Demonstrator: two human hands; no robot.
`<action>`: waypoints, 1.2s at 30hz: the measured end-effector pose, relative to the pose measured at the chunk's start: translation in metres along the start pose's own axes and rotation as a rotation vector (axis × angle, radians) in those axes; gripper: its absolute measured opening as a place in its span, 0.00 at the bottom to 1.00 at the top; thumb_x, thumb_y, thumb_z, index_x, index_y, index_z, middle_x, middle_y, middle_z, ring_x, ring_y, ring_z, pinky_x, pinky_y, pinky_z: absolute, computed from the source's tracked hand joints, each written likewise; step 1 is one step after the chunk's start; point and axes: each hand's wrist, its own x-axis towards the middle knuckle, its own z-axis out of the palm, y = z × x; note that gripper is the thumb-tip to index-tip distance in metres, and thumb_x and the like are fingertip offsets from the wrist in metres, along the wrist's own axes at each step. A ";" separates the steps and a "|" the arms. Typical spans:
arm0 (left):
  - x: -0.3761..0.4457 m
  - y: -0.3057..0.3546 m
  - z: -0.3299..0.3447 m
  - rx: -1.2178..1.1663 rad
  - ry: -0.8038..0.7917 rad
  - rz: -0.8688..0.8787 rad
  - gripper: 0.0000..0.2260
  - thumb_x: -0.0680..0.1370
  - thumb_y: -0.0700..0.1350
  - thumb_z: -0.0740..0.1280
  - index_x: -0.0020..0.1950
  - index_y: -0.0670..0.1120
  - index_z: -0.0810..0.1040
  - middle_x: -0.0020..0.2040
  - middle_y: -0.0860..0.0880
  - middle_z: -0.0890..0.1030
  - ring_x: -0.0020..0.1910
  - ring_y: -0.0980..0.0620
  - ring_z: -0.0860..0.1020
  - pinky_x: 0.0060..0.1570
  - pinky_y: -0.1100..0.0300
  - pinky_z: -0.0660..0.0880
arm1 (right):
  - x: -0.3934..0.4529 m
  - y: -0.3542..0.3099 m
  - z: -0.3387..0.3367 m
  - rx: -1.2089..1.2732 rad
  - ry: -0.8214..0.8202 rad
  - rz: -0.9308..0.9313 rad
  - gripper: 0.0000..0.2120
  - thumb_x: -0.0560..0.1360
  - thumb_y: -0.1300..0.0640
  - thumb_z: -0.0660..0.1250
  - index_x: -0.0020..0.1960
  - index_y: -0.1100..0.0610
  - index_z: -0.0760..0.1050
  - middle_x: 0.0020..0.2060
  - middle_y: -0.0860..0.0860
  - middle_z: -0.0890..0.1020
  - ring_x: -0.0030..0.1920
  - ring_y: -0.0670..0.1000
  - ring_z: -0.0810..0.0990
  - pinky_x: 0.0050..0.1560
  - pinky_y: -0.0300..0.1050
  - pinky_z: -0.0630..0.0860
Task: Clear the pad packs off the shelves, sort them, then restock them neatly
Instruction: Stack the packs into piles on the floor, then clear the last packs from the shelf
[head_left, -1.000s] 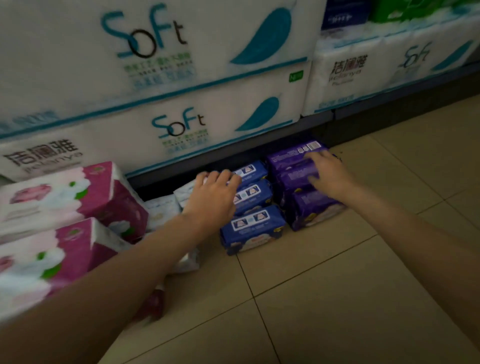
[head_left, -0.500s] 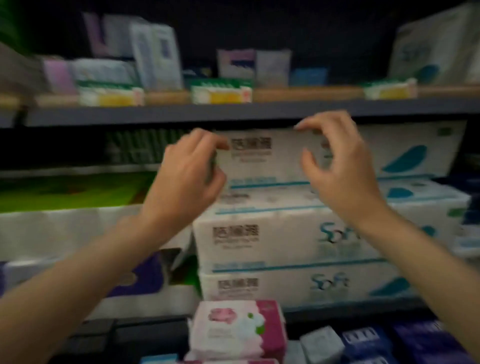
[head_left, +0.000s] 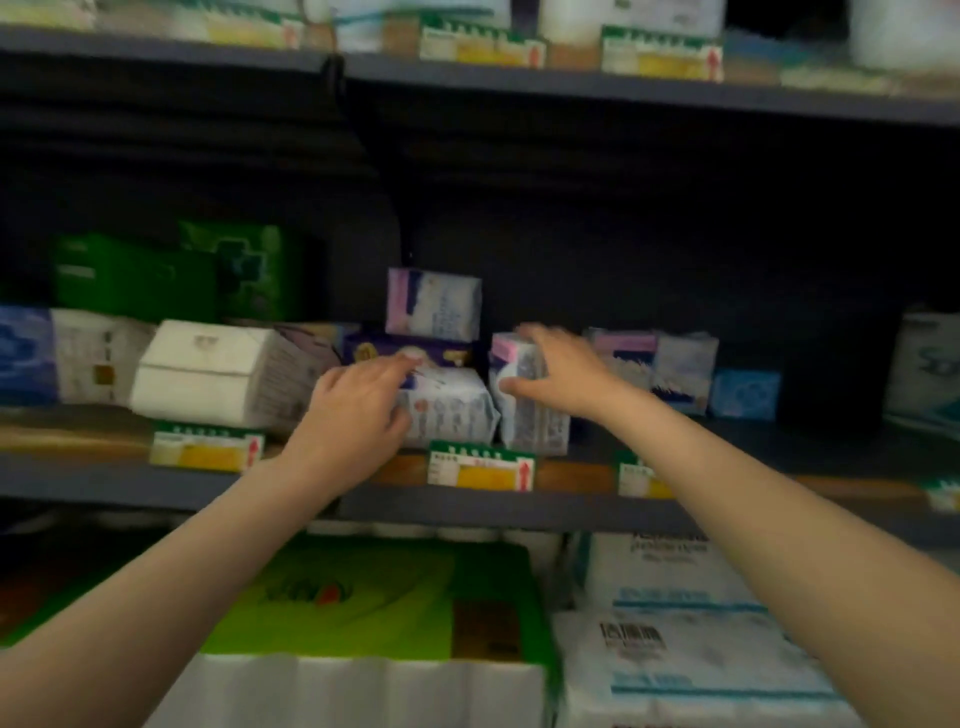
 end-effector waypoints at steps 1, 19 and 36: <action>0.007 -0.004 0.004 0.036 -0.059 0.009 0.22 0.77 0.43 0.60 0.72 0.47 0.65 0.68 0.48 0.72 0.67 0.49 0.69 0.65 0.55 0.60 | 0.007 -0.004 0.007 -0.002 0.005 0.039 0.34 0.72 0.43 0.69 0.72 0.51 0.60 0.69 0.57 0.65 0.69 0.60 0.63 0.66 0.53 0.65; 0.038 0.000 0.010 0.309 -0.284 -0.009 0.14 0.78 0.45 0.60 0.63 0.49 0.75 0.59 0.47 0.78 0.59 0.45 0.75 0.64 0.52 0.61 | 0.022 -0.011 0.003 0.042 0.227 0.156 0.19 0.70 0.56 0.72 0.60 0.54 0.72 0.58 0.54 0.73 0.57 0.54 0.74 0.48 0.41 0.67; -0.064 -0.053 -0.094 -1.212 -0.170 -0.663 0.47 0.49 0.56 0.80 0.66 0.51 0.68 0.43 0.48 0.85 0.37 0.51 0.84 0.29 0.61 0.77 | 0.039 -0.082 -0.006 0.447 -0.240 -0.182 0.25 0.75 0.46 0.67 0.69 0.53 0.68 0.64 0.50 0.73 0.66 0.50 0.71 0.63 0.41 0.67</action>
